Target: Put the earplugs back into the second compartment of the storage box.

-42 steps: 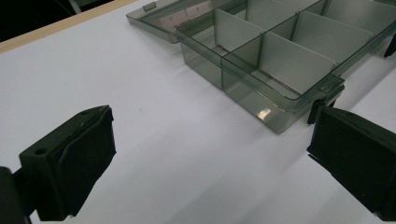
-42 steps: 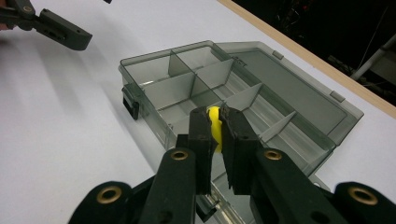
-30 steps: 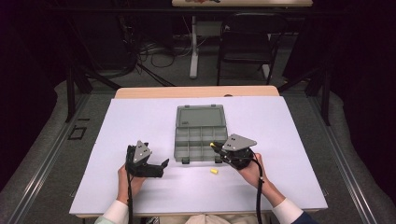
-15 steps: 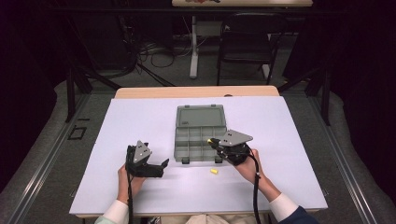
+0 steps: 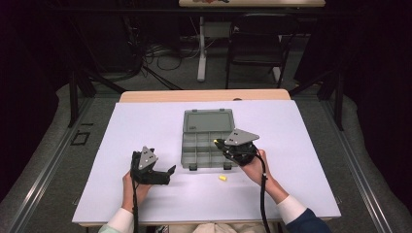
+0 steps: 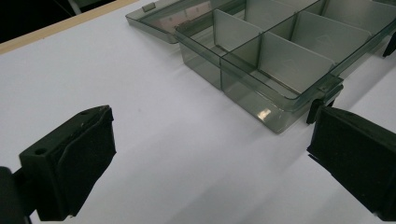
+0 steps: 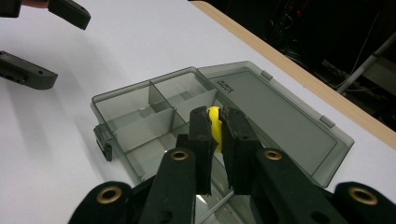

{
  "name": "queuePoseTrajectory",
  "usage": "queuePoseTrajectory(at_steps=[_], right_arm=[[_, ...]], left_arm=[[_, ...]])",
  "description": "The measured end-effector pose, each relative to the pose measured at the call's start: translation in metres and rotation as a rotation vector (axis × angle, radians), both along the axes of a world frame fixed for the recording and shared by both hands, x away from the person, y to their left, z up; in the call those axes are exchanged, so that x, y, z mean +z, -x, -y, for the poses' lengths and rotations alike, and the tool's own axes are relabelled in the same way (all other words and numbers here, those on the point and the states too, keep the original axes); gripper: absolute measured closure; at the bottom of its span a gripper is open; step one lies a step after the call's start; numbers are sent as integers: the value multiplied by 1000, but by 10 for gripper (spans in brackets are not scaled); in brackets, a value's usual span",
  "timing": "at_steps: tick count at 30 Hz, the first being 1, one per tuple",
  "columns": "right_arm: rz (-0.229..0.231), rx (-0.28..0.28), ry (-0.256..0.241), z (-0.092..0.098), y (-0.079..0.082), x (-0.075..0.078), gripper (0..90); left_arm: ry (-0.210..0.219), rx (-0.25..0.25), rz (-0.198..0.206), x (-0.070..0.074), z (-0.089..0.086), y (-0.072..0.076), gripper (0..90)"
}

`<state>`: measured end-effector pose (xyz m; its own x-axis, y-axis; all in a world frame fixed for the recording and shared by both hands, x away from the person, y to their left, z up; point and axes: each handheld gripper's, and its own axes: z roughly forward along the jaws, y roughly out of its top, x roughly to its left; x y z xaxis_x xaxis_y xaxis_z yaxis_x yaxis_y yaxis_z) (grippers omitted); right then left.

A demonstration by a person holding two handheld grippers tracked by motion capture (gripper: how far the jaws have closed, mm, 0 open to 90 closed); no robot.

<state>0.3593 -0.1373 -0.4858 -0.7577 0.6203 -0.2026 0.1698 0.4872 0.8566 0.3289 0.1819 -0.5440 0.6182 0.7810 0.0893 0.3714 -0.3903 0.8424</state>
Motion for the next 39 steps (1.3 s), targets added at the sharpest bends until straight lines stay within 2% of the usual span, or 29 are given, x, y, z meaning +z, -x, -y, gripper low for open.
queuePoseTrajectory(at_steps=[23, 39], right_arm=[[-8, 0, 1, -18, -27, 6, 824], [-39, -7, 34, -35, -46, -2, 824]], left_arm=[[3, 7, 17, 2, -1, 0, 0], [2, 4, 11, 1, 0, 0, 0]])
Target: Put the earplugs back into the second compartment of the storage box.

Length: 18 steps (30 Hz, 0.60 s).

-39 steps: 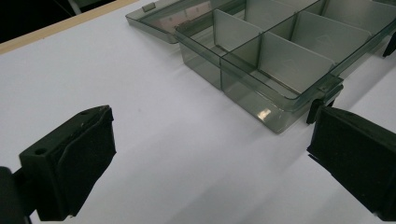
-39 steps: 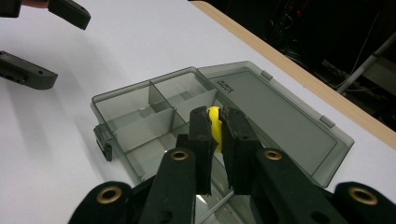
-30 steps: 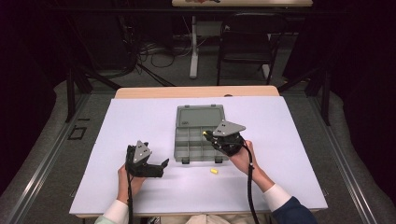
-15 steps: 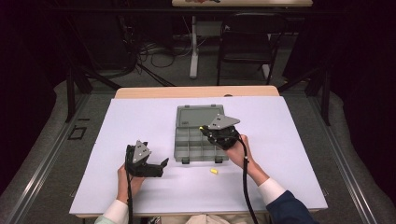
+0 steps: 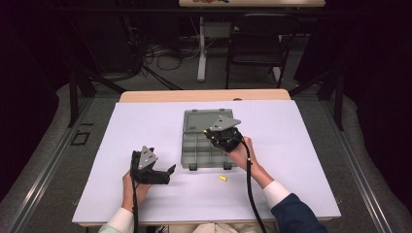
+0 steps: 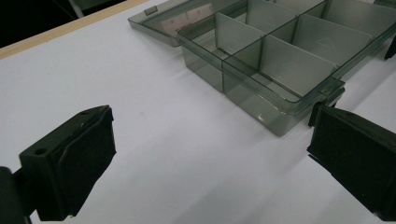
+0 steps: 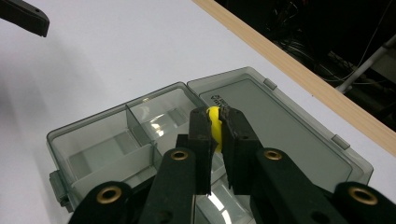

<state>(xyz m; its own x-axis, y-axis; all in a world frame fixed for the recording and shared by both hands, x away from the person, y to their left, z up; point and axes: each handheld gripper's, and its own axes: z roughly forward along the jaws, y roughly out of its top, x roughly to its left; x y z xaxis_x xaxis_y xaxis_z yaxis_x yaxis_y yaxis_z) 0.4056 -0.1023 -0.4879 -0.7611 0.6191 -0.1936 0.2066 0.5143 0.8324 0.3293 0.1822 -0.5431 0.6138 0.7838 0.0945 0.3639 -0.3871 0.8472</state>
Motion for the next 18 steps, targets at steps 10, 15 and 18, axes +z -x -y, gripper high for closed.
queuePoseTrajectory(at_steps=[10, 15, 18], right_arm=[[-10, 3, 20, -11, -7, -5, 823], [-20, 1, 30, -14, -11, -7, 822], [-30, -9, 25, -15, -14, -8, 822]], left_arm=[[4, 0, 6, 1, 1, 1, 0], [1, 0, 3, 0, 0, 0, 0], [-2, -3, 4, 1, 1, 0, 0]])
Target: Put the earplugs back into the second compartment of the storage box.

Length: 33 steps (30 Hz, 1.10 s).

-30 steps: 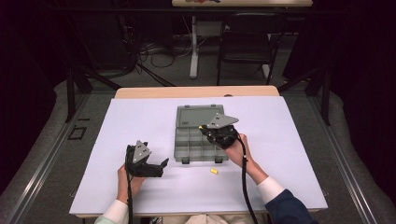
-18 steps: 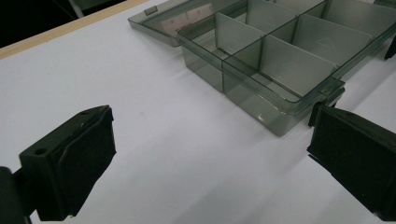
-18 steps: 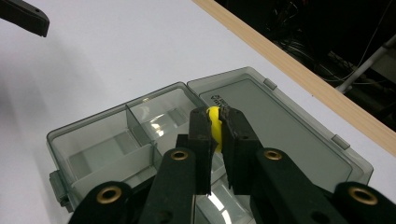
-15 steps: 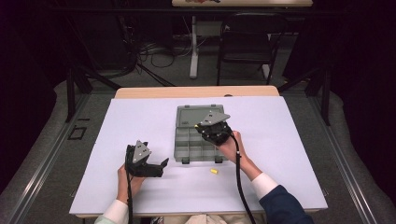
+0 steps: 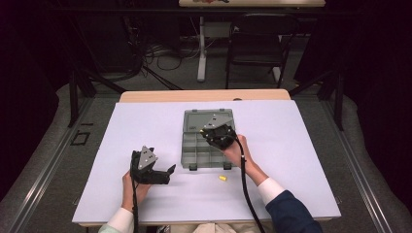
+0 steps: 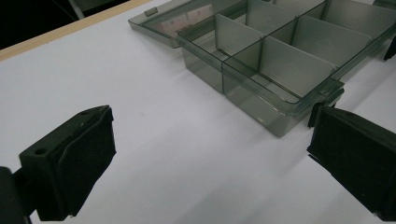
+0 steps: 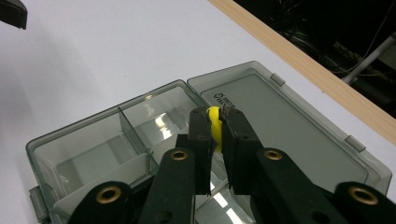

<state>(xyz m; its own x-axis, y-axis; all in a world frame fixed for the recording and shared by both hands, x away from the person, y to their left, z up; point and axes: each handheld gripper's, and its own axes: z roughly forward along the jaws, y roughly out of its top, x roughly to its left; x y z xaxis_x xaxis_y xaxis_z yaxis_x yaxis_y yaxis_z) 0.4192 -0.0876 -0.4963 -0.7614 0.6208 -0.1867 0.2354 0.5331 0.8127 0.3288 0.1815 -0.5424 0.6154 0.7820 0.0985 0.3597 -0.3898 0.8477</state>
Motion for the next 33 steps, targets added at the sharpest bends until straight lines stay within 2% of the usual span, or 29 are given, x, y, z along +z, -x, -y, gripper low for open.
queuePoseTrajectory(at_steps=[12, 19, 25, 26, 29, 33], right_arm=[[-31, -17, 6, -6, -10, -7, 820], [-63, -24, 28, -10, -17, -13, 818], [-115, -18, 49, -12, -20, -20, 804], [-130, -16, 50, -13, -20, -21, 797], [-137, -12, 47, -13, -20, -21, 740], [-128, 1, 40, -10, -18, -17, 681]], left_arm=[[0, 0, 1, 0, 0, 0, 0], [4, 1, 2, 0, 0, 0, 0], [4, -1, 2, 0, 0, 0, 0], [4, -1, 2, 0, 0, 0, 0], [2, -2, 5, 1, 0, 0, 0], [2, -2, 0, 0, -1, 0, 0]])
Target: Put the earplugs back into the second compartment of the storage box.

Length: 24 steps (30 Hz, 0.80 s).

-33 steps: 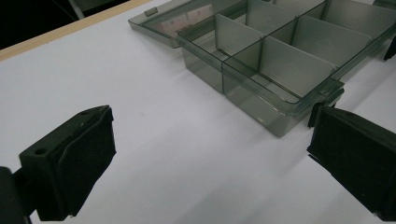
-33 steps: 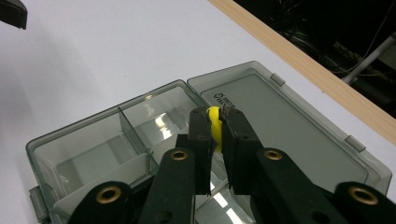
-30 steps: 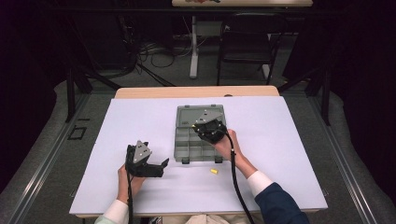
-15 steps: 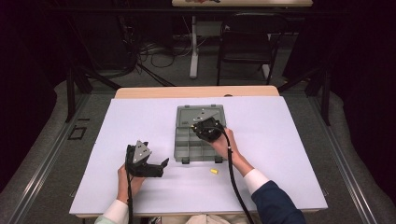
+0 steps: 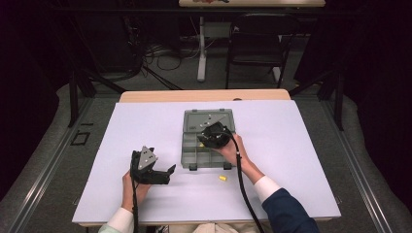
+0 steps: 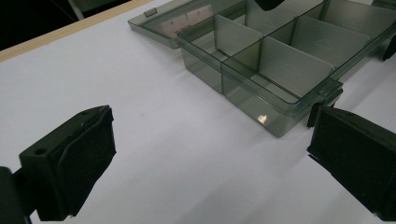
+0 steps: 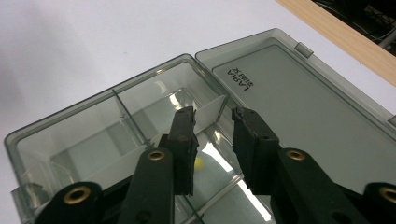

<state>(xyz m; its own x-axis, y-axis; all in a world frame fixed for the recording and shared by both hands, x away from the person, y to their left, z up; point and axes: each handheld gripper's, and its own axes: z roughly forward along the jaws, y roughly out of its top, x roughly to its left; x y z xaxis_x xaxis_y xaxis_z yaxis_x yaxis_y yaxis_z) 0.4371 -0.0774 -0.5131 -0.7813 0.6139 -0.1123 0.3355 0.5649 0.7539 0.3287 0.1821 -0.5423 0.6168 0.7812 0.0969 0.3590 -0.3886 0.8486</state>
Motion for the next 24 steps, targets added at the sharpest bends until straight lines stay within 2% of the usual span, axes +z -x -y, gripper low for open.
queuePoseTrajectory(at_steps=[4, 7, 14, 24], right_arm=[[-13, 15, -11, 5, 2, 3, 586], [-27, 10, -38, 10, 4, 7, 474], [-41, 49, -75, 26, 19, 15, 292], [-38, 69, -82, 47, 41, 19, 173]], left_arm=[[1, 0, 5, 1, 0, 0, 0], [-1, -1, 6, 1, 0, 0, 0], [-1, 0, 2, 0, 0, 0, 0], [-3, -1, 7, 1, 1, 1, 0]])
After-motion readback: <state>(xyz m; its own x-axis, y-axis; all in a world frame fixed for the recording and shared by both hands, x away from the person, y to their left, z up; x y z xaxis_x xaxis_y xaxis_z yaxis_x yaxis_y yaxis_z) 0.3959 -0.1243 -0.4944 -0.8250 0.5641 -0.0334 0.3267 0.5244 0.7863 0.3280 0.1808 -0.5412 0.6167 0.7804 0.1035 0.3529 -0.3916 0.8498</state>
